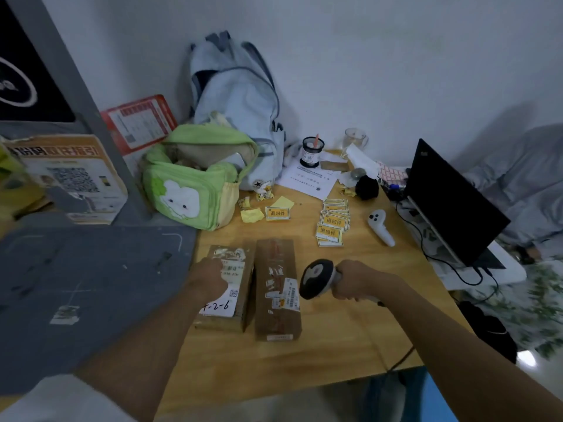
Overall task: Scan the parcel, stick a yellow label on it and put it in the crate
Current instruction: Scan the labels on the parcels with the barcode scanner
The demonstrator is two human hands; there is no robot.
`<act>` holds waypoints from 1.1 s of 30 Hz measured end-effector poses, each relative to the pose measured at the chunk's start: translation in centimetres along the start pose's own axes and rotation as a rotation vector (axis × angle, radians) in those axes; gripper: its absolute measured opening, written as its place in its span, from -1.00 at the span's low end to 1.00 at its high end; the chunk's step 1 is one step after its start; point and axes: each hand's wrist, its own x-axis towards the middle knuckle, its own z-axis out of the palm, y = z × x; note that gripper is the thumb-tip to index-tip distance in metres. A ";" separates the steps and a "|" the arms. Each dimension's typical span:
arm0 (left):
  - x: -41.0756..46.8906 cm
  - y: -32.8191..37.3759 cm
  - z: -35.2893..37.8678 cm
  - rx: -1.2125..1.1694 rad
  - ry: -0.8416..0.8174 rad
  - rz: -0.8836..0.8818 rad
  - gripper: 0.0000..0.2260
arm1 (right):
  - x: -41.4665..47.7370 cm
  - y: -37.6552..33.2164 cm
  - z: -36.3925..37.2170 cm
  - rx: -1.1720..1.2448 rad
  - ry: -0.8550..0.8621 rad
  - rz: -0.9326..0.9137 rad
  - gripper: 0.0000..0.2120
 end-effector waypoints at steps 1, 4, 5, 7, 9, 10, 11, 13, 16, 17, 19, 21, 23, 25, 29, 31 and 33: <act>-0.2 -0.3 0.0 -0.007 -0.021 -0.008 -0.61 | -0.1 -0.2 -0.1 -0.031 -0.010 0.005 -0.95; -0.7 -1.1 0.4 -0.010 -0.096 -0.020 -0.53 | -0.4 -0.5 -0.4 -0.077 -0.012 0.008 -0.92; -0.8 -1.3 0.5 -0.017 -0.121 -0.021 -0.50 | -0.4 -0.7 -0.4 -0.077 -0.005 0.011 -0.93; -1.0 -1.7 0.7 -0.035 -0.141 -0.032 -0.47 | -0.7 -0.9 -0.4 -0.076 0.010 0.009 -0.93; -1.2 -1.9 0.7 -0.037 -0.137 -0.031 -0.48 | -0.9 -1.2 -0.3 -0.079 0.016 -0.001 -0.91; -1.2 -1.9 0.8 -0.027 -0.134 -0.026 -0.49 | -1.1 -1.3 -0.3 -0.078 0.019 -0.007 -0.91; -1.3 -1.9 0.8 -0.014 -0.136 -0.021 -0.51 | -1.2 -1.3 -0.2 -0.074 0.020 -0.012 -0.90; -1.3 -1.9 1.0 0.000 -0.132 -0.011 -0.54 | -1.3 -1.3 -0.1 -0.065 0.022 -0.018 -0.89; -1.2 -2.1 1.3 -0.005 -0.128 -0.007 -0.58 | -1.3 -1.2 0.1 -0.065 0.029 -0.012 -0.88; -1.2 -2.2 1.4 -0.008 -0.125 -0.006 -0.61 | -1.4 -1.2 0.1 -0.077 0.028 -0.009 -0.89; -1.3 -2.3 1.6 -0.011 -0.121 -0.007 -0.63 | -1.4 -1.2 0.1 -0.102 0.030 0.002 -0.92; -1.3 -2.3 1.7 -0.015 -0.116 -0.005 -0.63 | -1.3 -1.0 0.1 -0.116 0.038 0.005 -0.95; -1.4 -2.4 1.7 -0.017 -0.116 0.001 -0.62 | -1.3 -1.0 0.1 -0.131 0.044 0.005 -0.94; -1.5 -2.4 1.7 -0.015 -0.118 0.004 -0.62 | -1.3 -0.9 0.1 -0.130 0.053 0.012 -0.93; -1.6 -2.3 1.5 -0.022 -0.107 0.007 -0.62 | -1.0 -0.2 0.5 -0.025 0.100 -0.004 -0.95; -1.6 -2.2 1.6 -0.018 -0.105 0.014 -0.63 | -0.5 0.7 1.3 0.066 0.136 -0.003 -0.92; -1.5 -2.2 1.7 -0.004 -0.089 0.020 -0.68 | 0.2 1.8 2.3 0.161 0.101 0.058 -0.87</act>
